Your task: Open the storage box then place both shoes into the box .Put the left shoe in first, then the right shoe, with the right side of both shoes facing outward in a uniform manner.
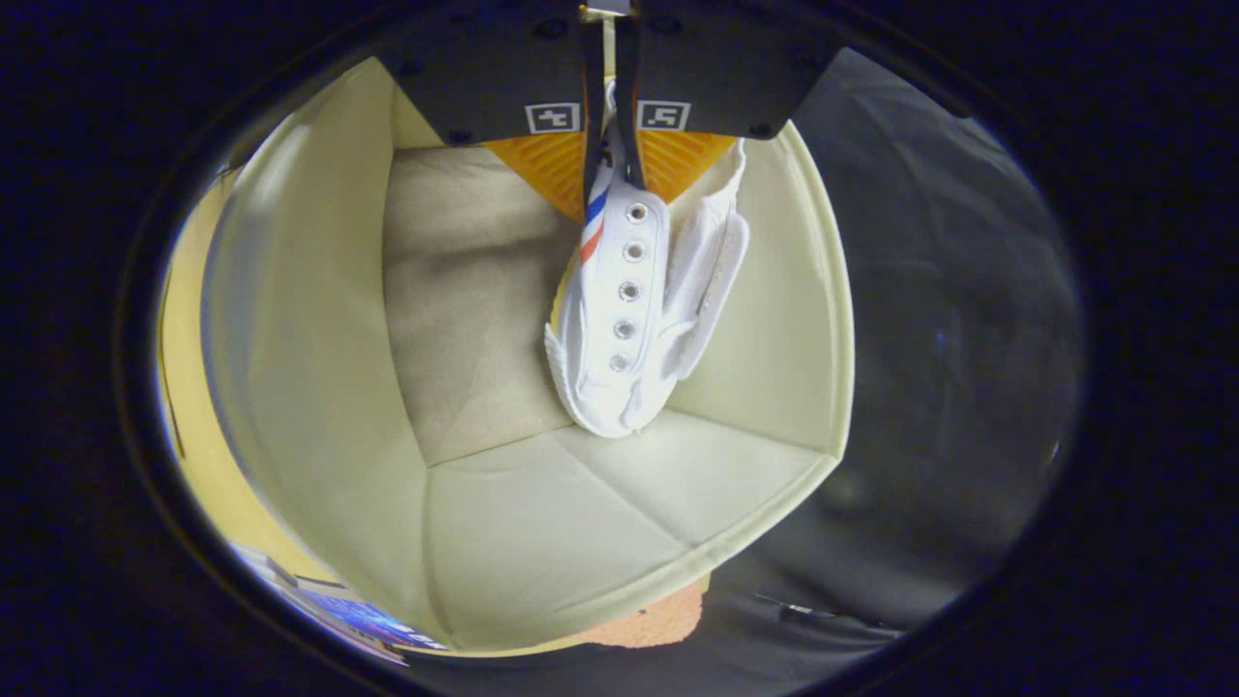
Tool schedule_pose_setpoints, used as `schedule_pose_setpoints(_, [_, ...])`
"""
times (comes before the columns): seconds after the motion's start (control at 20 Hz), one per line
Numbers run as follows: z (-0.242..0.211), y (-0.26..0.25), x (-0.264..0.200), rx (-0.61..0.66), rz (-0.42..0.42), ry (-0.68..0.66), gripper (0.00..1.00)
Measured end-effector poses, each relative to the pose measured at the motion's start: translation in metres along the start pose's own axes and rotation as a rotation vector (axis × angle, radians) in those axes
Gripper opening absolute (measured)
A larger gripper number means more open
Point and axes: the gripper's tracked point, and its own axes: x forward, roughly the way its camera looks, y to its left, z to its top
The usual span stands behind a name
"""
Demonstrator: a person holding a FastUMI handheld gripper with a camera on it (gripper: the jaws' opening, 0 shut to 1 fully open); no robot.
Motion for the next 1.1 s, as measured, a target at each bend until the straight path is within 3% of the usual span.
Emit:
schedule_pose_setpoints(0.2, [-0.008,-0.015,0.006,-0.033,-0.073,0.036,0.12])
schedule_pose_setpoints(0.3, [-0.011,-0.013,0.006,-0.038,-0.053,0.049,0.12])
schedule_pose_setpoints(0.5, [-0.011,-0.013,-0.008,-0.043,-0.012,0.042,0.46])
schedule_pose_setpoints(0.85, [-0.002,-0.004,-0.066,-0.006,0.135,-0.003,0.45])
schedule_pose_setpoints(1.1, [0.034,-0.02,-0.12,0.055,0.224,-0.086,0.45])
